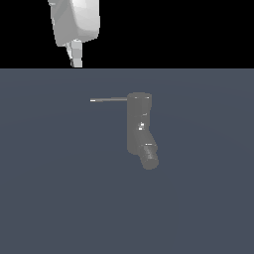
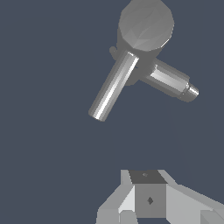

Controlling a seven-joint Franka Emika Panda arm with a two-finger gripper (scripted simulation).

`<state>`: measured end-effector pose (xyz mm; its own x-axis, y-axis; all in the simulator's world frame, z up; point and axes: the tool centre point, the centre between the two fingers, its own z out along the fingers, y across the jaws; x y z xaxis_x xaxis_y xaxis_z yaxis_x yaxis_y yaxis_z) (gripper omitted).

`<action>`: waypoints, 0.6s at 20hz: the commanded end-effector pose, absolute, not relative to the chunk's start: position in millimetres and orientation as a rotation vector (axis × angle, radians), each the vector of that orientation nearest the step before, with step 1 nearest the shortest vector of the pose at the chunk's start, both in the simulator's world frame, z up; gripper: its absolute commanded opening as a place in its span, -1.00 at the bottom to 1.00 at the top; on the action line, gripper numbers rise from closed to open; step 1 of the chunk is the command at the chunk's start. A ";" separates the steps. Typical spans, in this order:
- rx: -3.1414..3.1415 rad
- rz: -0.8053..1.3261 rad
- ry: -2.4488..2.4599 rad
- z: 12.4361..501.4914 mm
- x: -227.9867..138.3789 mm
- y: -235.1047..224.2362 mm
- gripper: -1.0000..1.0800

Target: Turn on the faucet by rotating a designated handle.

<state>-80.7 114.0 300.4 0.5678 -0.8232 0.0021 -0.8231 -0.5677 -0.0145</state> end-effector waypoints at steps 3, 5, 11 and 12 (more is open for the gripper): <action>-2.703 -0.011 1.577 282.1 -60.5 115.2 -1.00; -2.673 -0.010 1.630 274.1 -51.6 115.0 -1.00; -2.573 -0.007 1.788 249.5 -24.7 111.8 -1.00; -2.556 -0.006 1.815 245.3 -20.1 110.8 -1.00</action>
